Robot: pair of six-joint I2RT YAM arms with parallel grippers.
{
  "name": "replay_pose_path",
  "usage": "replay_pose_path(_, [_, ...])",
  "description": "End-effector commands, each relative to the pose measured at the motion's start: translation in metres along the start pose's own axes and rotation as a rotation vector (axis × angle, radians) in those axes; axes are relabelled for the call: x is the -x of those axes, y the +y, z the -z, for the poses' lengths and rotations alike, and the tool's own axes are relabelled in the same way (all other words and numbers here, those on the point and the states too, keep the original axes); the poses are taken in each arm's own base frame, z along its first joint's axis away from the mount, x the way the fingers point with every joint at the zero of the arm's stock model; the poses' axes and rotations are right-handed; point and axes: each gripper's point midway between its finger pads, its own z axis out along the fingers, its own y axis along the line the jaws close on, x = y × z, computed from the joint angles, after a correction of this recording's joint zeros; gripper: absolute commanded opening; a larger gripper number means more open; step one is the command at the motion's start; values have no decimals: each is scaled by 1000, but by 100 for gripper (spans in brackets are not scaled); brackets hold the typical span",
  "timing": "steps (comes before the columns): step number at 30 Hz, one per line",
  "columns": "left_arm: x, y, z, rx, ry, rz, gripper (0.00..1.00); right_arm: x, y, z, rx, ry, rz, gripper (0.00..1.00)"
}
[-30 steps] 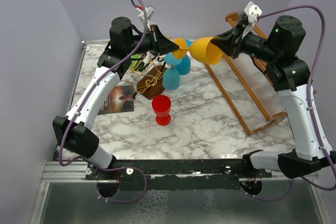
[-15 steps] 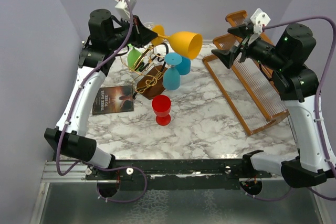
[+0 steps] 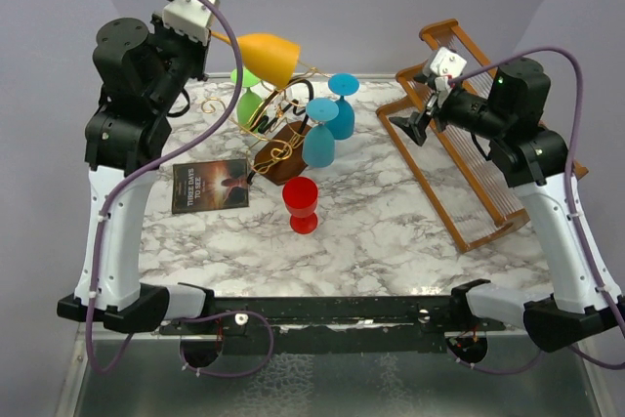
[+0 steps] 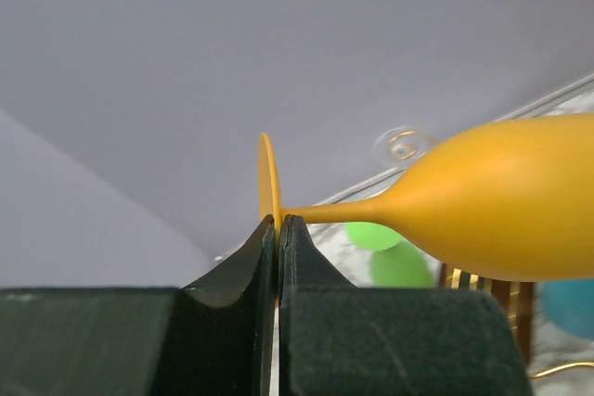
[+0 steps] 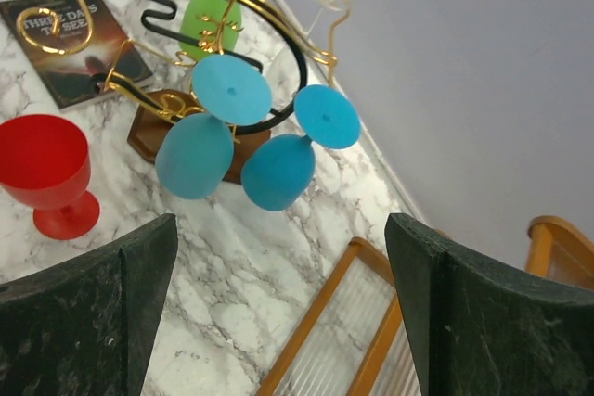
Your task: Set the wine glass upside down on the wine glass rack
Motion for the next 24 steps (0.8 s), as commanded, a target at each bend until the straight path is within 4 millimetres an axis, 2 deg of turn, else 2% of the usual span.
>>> replay_pose_path(1, [-12,46,33,173,136,-294,0,-9,20,-10,117,-41,35,93])
replay_pose_path(8, [-22,58,62,154,231,-514,0,-41,36,-28,150,-59,1,93])
replay_pose_path(14, [-50,55,75,58,344,-666,0,-53,49,-27,160,-74,-34,93])
replay_pose_path(19, [-79,43,75,-52,423,-745,0,-54,53,-23,160,-82,-39,94])
replay_pose_path(24, [-106,18,66,-214,432,-815,0,-60,56,-24,163,-77,-42,94])
